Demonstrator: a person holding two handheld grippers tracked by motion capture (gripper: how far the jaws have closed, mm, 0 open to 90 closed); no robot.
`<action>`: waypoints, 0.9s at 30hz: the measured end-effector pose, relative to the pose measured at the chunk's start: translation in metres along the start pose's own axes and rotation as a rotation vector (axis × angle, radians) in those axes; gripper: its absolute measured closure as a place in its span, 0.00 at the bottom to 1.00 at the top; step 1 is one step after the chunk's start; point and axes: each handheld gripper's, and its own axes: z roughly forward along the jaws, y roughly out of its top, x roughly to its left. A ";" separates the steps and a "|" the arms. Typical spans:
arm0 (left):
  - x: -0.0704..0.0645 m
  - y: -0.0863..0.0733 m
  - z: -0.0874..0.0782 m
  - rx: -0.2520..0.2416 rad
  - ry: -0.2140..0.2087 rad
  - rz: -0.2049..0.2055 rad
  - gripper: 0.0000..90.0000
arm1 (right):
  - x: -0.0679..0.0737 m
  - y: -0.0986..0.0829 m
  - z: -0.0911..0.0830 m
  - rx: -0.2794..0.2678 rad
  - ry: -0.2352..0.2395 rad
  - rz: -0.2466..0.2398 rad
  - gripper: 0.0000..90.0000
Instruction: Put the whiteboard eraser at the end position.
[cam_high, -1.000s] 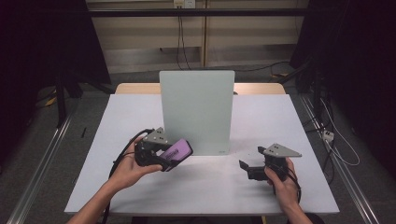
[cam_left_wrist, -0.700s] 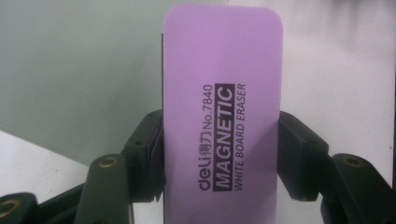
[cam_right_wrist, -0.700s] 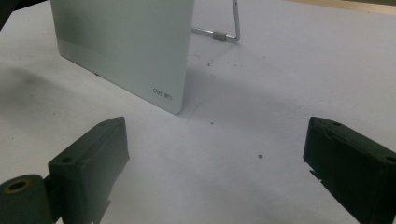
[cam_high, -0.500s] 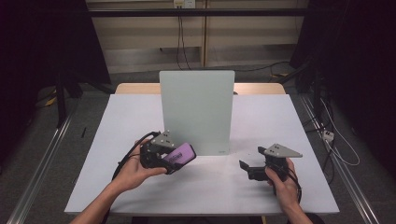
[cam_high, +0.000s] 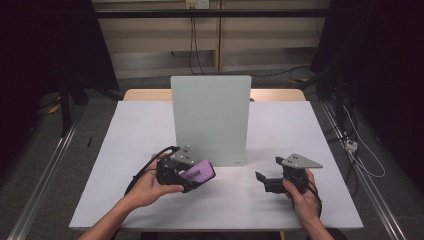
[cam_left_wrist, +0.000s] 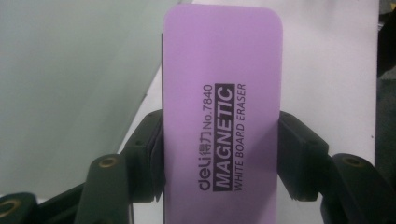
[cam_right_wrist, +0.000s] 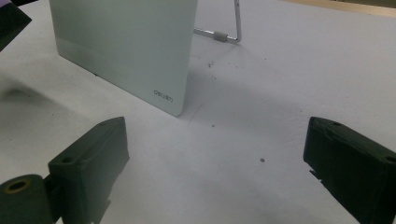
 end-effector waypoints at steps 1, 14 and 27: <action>0.000 0.002 0.002 0.006 -0.008 0.003 0.46 | 0.000 0.000 0.000 0.001 0.000 -0.001 0.08; -0.001 0.020 0.031 0.060 -0.063 -0.019 0.46 | 0.000 0.000 0.000 0.001 0.001 0.001 0.08; -0.015 0.028 0.050 0.123 -0.100 0.021 0.46 | 0.000 0.000 0.000 0.001 0.000 -0.004 0.08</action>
